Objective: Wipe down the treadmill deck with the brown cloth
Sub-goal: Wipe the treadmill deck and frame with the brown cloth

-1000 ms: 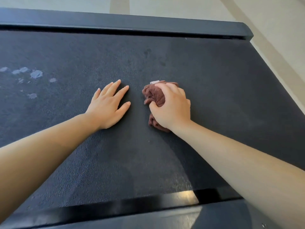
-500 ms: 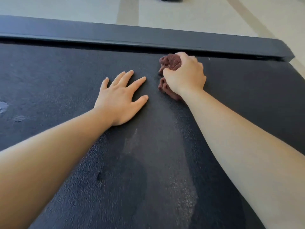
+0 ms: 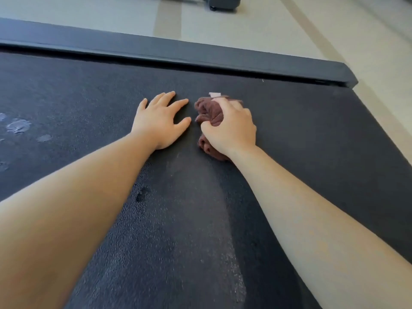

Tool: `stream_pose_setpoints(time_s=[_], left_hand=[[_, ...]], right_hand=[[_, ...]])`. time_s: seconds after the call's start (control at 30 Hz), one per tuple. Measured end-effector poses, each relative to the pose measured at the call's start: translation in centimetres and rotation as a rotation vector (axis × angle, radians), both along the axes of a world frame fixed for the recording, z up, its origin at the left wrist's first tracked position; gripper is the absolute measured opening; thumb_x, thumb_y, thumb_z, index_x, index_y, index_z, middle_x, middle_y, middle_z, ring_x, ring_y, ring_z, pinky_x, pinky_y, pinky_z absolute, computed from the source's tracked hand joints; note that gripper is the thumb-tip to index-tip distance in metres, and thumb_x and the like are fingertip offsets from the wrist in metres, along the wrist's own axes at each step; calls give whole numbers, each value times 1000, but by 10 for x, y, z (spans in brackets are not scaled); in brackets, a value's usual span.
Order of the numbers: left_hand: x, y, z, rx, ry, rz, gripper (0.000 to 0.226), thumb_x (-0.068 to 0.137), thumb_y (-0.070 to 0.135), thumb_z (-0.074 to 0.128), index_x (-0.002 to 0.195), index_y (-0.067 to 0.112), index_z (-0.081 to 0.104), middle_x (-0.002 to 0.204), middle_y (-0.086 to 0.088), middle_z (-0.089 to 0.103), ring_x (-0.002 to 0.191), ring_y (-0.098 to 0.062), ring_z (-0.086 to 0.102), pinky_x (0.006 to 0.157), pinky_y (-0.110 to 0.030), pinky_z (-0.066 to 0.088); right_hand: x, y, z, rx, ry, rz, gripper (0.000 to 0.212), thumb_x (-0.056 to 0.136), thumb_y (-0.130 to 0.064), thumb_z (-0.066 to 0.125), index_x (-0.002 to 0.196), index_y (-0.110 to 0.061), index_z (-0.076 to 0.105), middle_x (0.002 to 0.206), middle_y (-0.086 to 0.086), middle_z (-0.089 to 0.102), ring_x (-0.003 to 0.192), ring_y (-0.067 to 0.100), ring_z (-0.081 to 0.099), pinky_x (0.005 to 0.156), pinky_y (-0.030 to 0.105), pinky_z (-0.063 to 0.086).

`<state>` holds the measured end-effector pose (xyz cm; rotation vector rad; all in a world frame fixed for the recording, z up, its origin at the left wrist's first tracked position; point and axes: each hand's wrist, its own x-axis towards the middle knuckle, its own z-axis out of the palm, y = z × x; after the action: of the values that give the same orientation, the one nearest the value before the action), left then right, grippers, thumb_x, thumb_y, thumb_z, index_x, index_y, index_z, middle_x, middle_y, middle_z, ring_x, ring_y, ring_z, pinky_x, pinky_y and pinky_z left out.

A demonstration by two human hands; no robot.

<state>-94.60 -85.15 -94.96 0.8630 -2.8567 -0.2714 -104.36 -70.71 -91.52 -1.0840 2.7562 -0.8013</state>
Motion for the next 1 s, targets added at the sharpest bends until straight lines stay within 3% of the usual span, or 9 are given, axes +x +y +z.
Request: stream_pose_setpoints(time_s=[0.2,0.33,0.43,0.5,0.6,0.8,1.0], left_hand=[[55,34,3,21,22,-2,54,96,44,33,146,26,28,155,-4,22,143,-23,16,115,-43,14],[100,38,10,38,-50,-131,58,92,51,27,147,34,23,157,3,16,144,-17,12,115,-47,8],[112,27,15,33,-118,-144,59,85,60,21,143,47,22,156,12,14,143,-11,10,110,-63,6],[103,17,18,30,-146,-150,56,86,61,23,141,52,21,156,12,11,143,-11,7,108,-67,6],[84,-3,18,50,-149,-114,54,88,60,24,141,55,17,157,13,7,144,-10,1,109,-67,3],[78,-17,1,7,-97,-93,59,80,71,10,137,61,8,156,17,5,144,-8,-2,110,-63,1],[76,-19,2,8,-59,-87,61,77,72,13,137,61,12,155,17,10,144,-9,2,110,-63,3]], right_hand=[[70,66,-6,-15,44,88,49,79,-43,56,128,-36,49,134,-9,46,121,20,39,91,43,39],[78,73,-8,-13,31,105,50,79,-43,58,128,-37,49,135,-11,45,124,18,36,92,42,37],[70,56,-7,-50,-11,77,48,78,-42,61,124,-38,52,131,-13,46,122,18,37,93,40,36],[61,40,-6,-70,-30,77,47,77,-41,61,123,-39,53,130,-15,48,121,17,38,95,40,35],[37,7,-6,-103,-52,45,47,74,-40,59,121,-42,54,127,-17,50,121,17,39,97,41,37],[-20,-72,-12,-122,-29,-72,43,76,-47,59,118,-39,56,124,-5,52,120,23,41,91,43,34],[-56,-118,-2,-61,-27,-70,47,79,-48,58,124,-34,53,129,1,51,124,26,40,94,43,35]])
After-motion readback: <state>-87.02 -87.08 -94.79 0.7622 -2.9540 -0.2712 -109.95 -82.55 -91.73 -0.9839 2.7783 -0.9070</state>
